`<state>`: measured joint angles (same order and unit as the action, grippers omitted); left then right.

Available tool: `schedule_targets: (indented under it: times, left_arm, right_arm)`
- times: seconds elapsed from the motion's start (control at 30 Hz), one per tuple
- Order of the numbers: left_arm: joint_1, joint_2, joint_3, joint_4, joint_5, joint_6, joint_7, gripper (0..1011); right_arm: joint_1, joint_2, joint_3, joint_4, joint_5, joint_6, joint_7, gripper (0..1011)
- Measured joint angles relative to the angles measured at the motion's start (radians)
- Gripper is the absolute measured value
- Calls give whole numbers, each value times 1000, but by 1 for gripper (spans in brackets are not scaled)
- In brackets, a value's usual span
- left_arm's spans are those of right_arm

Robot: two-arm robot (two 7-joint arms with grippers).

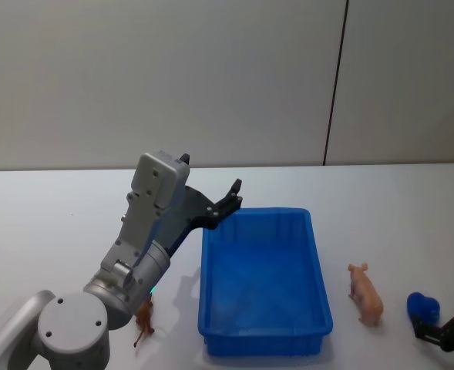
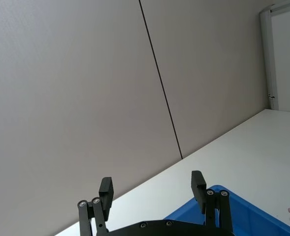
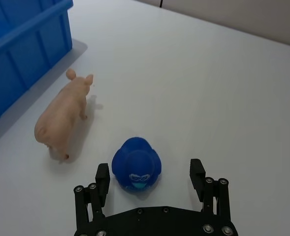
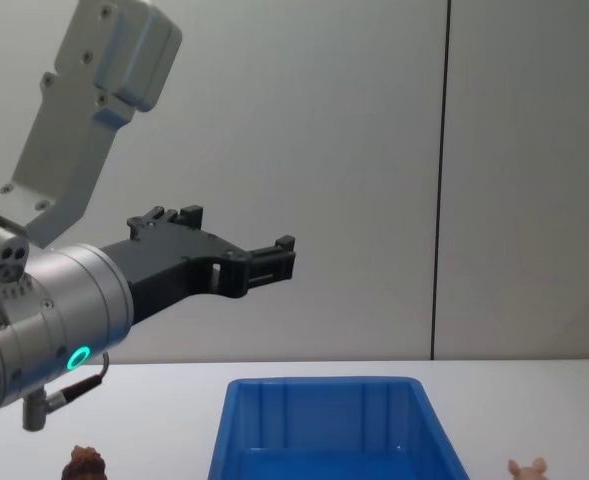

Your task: Pick up the two dolls from the table and place them into the box.

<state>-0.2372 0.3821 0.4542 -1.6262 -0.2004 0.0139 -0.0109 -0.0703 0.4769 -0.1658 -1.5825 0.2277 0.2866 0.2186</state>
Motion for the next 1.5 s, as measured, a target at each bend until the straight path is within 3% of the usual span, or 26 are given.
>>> schedule_targets:
  times: [0.13, 0.4, 0.7, 1.13, 1.5]
  left_arm:
    - [0, 0, 0, 0, 0, 0, 0, 1001]
    - [0, 0, 0, 0, 0, 0, 0, 1001]
    - [0, 0, 0, 0, 0, 0, 0, 1001]
    - [0, 0, 0, 0, 0, 0, 0, 1001]
    - [0, 0, 0, 0, 0, 0, 0, 1001]
  right_arm:
    - [10, -7, -6, 17, -7, 9, 13, 994]
    - [29, -22, -16, 48, -15, 15, 33, 836]
    - [39, -33, -23, 65, -18, 8, 41, 560]
    - [42, -39, -25, 57, -20, -38, 29, 460]
    - [52, -39, -21, -23, -32, -98, 40, 392]
